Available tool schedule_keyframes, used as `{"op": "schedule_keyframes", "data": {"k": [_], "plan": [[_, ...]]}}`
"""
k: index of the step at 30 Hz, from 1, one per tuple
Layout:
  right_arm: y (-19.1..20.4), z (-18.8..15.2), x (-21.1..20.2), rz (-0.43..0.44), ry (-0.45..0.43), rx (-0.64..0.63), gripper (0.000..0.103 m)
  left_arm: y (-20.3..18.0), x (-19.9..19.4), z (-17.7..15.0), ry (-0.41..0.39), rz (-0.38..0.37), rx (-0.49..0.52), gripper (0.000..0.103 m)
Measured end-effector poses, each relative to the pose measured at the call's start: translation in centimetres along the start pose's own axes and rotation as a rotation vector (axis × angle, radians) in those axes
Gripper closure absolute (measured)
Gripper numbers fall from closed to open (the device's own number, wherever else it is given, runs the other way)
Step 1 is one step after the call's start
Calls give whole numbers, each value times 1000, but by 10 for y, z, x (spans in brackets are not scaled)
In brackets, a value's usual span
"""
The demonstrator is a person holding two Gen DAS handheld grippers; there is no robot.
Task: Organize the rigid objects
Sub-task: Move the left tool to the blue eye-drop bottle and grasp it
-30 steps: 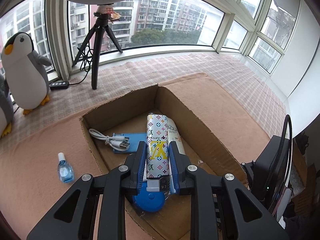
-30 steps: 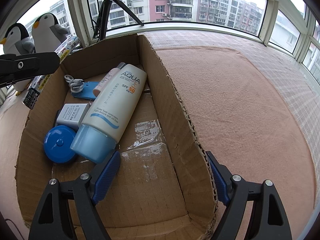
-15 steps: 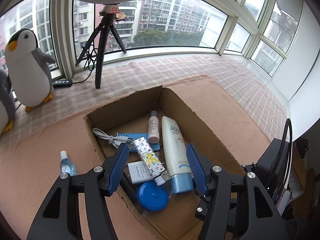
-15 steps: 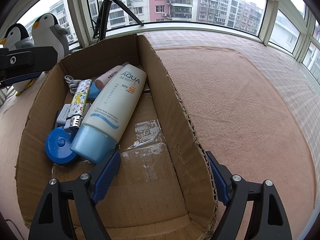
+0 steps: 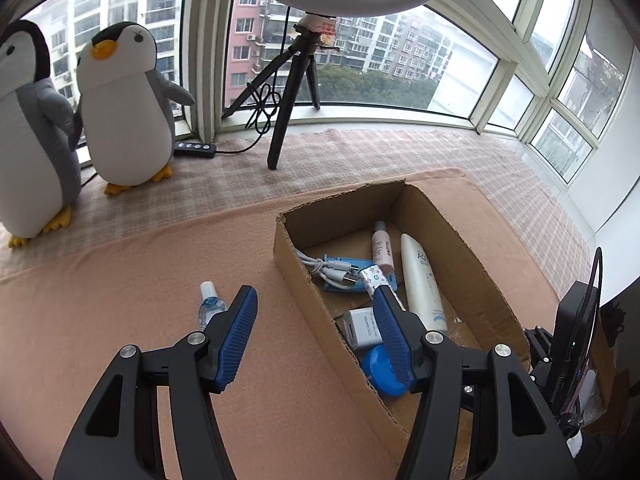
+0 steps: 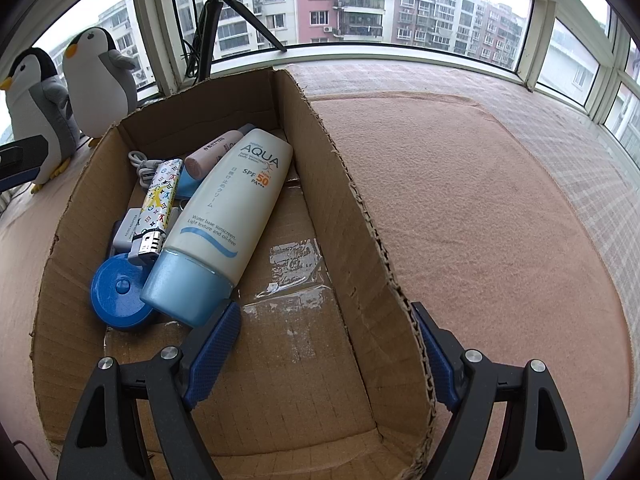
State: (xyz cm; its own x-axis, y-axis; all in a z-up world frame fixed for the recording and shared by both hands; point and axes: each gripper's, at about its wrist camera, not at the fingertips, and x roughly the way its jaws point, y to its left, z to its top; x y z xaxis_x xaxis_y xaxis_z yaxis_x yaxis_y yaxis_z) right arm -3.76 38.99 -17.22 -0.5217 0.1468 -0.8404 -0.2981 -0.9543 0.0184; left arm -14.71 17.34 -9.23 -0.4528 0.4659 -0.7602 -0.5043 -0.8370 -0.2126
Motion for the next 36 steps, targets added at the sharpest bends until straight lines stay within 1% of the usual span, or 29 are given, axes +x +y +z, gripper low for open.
{"op": "schedule_keyframes", "data": {"k": [6,10,15,20,28,36], "plan": [[0,0,0,1,0,0,23,36,4,-7,20,61,-68,43],[0,0,0,0,0,-2,23,58,12,-13,56,104,-112,43],[1,0,0,-1,0,-2,23,70,22,-18,82,129,-130,43],[1,0,-1,0,1,0,23,69,33,-22,96,138,-113,43],[1,0,-1,2,2,3,23,55,52,-23,114,146,-68,44],[1,-3,-1,9,3,13,23,51,64,-22,132,179,-49,57]]}}
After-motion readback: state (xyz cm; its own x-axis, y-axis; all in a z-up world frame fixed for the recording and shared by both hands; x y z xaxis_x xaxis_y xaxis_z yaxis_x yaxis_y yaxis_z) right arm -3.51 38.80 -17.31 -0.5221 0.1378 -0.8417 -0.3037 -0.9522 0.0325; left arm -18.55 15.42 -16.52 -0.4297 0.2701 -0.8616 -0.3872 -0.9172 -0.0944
